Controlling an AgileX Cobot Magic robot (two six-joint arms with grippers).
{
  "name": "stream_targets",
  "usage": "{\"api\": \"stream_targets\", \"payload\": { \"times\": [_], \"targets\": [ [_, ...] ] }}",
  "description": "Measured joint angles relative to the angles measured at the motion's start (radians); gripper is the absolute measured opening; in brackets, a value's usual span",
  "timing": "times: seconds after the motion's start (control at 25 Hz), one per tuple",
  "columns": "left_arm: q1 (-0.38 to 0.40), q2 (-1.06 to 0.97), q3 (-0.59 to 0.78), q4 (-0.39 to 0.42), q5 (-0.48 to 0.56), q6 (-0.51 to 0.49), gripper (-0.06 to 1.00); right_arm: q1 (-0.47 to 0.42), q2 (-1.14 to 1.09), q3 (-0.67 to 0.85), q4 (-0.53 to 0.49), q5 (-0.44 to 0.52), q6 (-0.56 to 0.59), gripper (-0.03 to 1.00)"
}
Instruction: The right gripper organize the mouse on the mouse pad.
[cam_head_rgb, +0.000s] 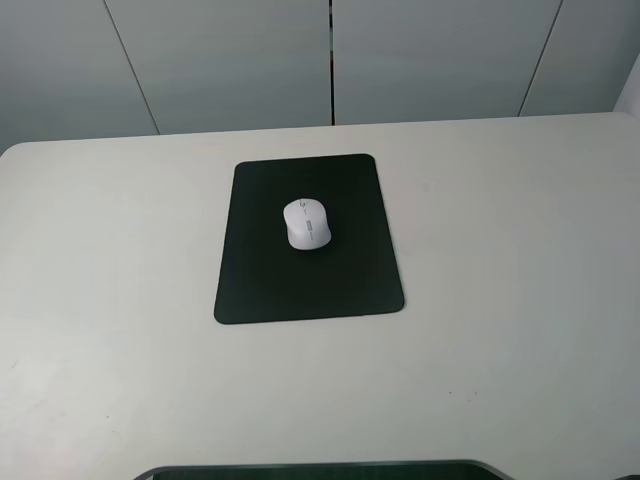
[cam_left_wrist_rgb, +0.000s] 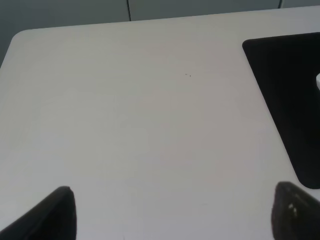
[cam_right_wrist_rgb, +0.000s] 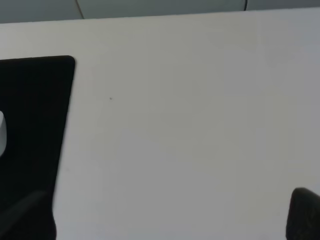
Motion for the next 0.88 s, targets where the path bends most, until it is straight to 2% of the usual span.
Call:
{"api": "stream_targets", "payload": {
  "times": [0.4,0.6,0.88],
  "targets": [
    [0.0,0.0,0.0,0.0,0.0,0.0,0.75,0.0,-0.392,0.172,0.018,0.024,-0.039,0.7],
    [0.0,0.0,0.0,0.0,0.0,0.0,0.75,0.0,-0.547,0.203,0.019,0.103,-0.041,0.7],
    [0.0,0.0,0.0,-0.005,0.0,0.0,0.75,0.0,-0.598,0.252,0.019,0.134,-0.067,0.7]
  ]
}}
